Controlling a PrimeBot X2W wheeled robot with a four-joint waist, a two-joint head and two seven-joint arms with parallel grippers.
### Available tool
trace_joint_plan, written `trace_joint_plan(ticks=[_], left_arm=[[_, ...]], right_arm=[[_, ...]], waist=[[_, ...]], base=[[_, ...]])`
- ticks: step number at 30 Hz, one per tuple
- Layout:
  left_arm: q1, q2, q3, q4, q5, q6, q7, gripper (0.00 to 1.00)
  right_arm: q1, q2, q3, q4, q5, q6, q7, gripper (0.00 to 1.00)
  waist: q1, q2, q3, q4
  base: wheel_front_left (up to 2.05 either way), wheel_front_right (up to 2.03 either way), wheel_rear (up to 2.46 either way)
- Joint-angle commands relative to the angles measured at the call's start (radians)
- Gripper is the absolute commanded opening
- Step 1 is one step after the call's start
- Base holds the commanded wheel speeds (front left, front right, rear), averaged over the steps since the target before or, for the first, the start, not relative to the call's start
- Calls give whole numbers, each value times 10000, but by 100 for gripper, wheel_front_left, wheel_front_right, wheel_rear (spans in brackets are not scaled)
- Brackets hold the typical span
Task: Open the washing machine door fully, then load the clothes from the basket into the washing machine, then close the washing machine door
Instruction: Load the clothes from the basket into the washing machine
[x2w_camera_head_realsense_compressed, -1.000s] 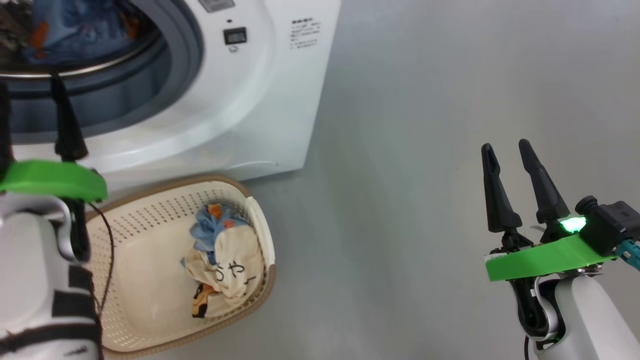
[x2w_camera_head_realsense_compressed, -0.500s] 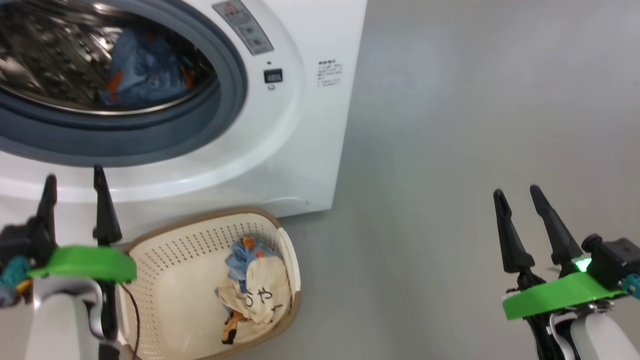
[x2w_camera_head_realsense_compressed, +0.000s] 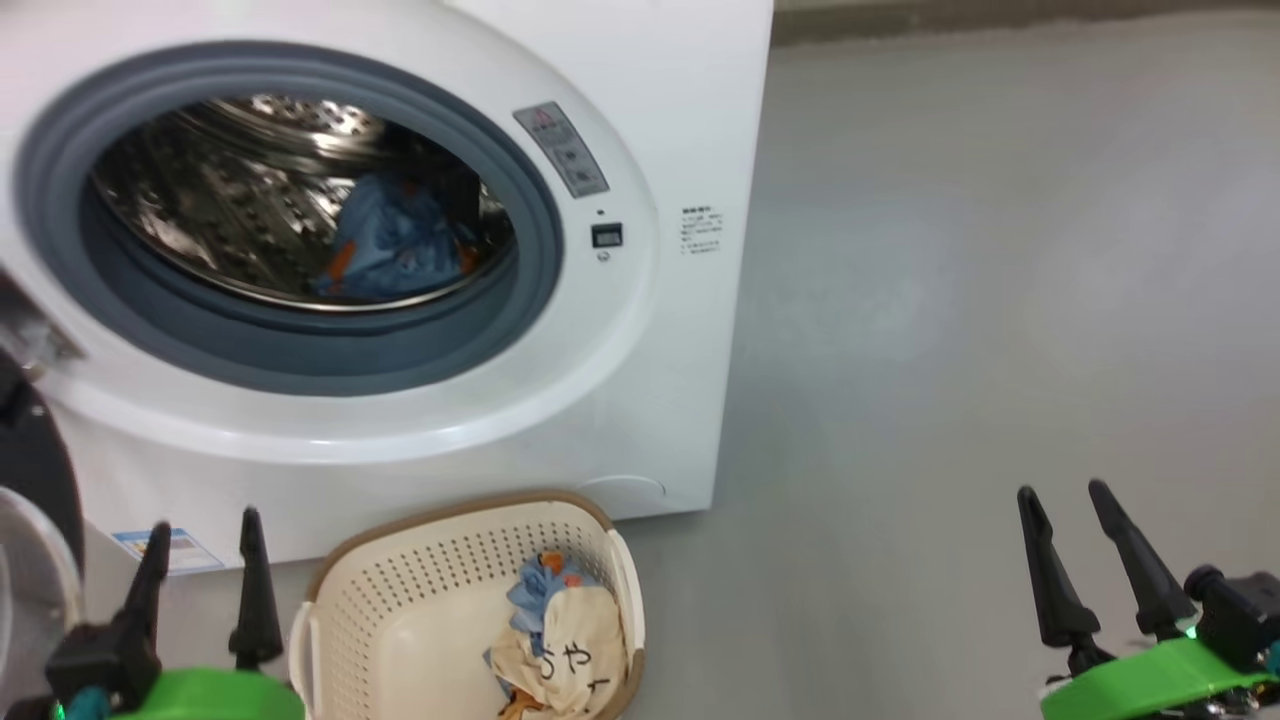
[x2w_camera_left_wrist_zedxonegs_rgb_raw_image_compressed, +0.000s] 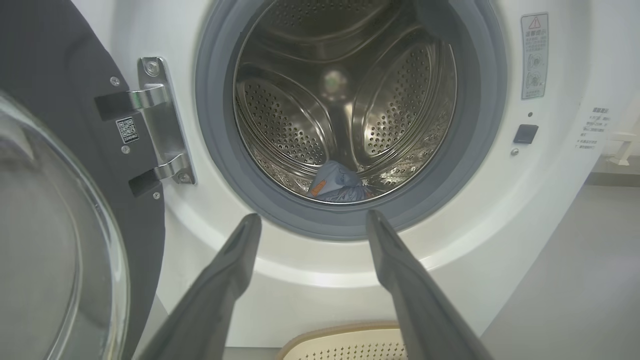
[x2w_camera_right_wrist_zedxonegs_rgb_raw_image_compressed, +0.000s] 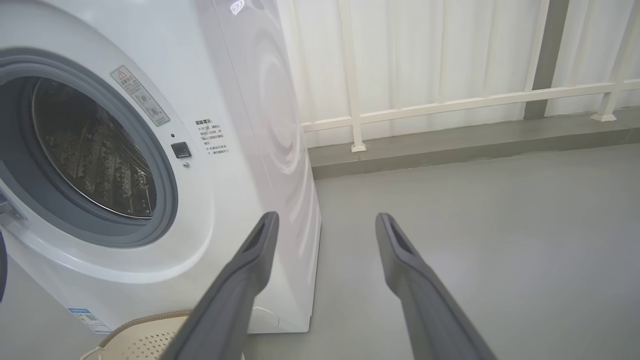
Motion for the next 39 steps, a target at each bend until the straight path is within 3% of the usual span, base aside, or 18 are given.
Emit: trace_joint_plan(ticks=[1,14,27,39], left_arm=[[133,143,206,-436,-107,-15,-65,100],[1541,97,202,-1713,-529,149,-65,100],[1753,94,-91,-1931,-770,399,-65,100],[675,94,-976,-572,-999,229,-65,100]], right_arm=[[26,-282,174,-232,9,44,-80,100],[311,-413,36,-313,18,44,-80,100],[266,-316,40,-362,-19,44,-80,100],[-608,38,-23,-538,-28,44,-80,100]], waist=[[1,0,-330,277],[1,0,-563,459],[1,0,-450,370],[1,0,1241,79]], base=[[0,0,0],[0,0,0],[0,0,0],[0,0,0]])
